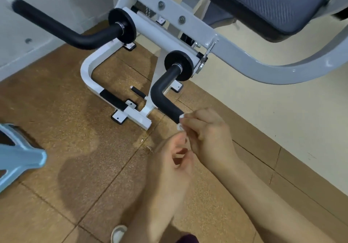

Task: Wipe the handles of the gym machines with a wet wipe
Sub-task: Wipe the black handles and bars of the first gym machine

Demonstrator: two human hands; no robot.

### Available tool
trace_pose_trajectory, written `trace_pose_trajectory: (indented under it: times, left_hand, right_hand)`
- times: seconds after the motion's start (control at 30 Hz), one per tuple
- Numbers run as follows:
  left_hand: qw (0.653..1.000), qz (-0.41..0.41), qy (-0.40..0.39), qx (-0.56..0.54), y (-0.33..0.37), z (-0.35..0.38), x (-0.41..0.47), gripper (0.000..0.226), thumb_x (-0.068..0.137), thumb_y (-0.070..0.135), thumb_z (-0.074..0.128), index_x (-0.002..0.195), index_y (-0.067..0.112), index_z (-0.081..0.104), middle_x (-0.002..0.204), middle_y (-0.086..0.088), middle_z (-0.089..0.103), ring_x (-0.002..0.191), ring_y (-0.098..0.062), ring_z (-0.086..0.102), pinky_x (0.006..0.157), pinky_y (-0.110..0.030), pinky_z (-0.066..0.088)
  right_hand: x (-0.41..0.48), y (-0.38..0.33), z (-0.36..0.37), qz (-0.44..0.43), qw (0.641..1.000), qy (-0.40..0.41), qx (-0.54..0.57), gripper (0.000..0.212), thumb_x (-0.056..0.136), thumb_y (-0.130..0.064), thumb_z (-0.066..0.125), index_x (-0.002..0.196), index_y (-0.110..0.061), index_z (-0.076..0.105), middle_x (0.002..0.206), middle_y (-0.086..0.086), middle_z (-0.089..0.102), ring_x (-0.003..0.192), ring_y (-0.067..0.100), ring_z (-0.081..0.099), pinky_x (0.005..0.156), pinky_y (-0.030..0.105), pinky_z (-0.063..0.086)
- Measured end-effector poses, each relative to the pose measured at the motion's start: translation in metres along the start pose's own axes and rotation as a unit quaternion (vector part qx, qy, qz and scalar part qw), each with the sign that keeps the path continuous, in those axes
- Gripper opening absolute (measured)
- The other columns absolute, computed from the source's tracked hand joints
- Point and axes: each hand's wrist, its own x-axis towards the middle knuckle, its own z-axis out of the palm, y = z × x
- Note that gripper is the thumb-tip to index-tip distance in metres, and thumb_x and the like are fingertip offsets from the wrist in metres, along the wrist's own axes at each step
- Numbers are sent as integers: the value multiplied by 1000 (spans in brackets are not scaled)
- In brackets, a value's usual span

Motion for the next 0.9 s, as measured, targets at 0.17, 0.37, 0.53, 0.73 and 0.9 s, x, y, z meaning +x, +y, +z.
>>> trace_pose_trajectory:
  times: [0.17,0.37,0.53,0.73,0.9]
  left_hand:
    - [998,9,59,13,13,16,6,22,86,14,64,85,35,67,89,17,66,87,1,61,72,-10,46]
    - [966,-73,230,-91,24,52,19,30,75,8,76,77,36,68,76,19,68,70,-2,64,60,-9,46]
    - [948,-129,276,-95,30,73,14,42,68,14,83,86,46,63,82,18,65,73,-3,63,60,-10,47]
    - [924,-159,296,-181,33,75,13,40,70,7,81,83,38,60,76,2,67,69,-12,66,61,-24,55]
    - [930,-154,296,-152,34,73,10,41,68,17,84,89,38,56,75,6,70,68,-4,67,58,-11,49]
  right_hand:
    - [-14,26,-31,-77,990,-84,79,19,80,-5,67,94,-14,75,95,-5,69,87,13,59,75,21,47]
    - [24,46,-8,-46,975,-108,186,20,86,-15,57,92,-17,75,92,-8,69,84,5,63,70,16,49]
    - [6,66,-28,-30,956,-172,235,25,88,-23,57,107,-26,72,101,-15,67,94,1,61,76,11,47]
    - [37,51,-13,-36,948,-198,247,17,77,-13,74,82,-28,77,73,-6,54,70,8,54,58,18,44]
    - [60,54,-16,-9,900,-327,287,15,80,-16,74,81,-31,76,77,-11,56,77,5,56,64,12,43]
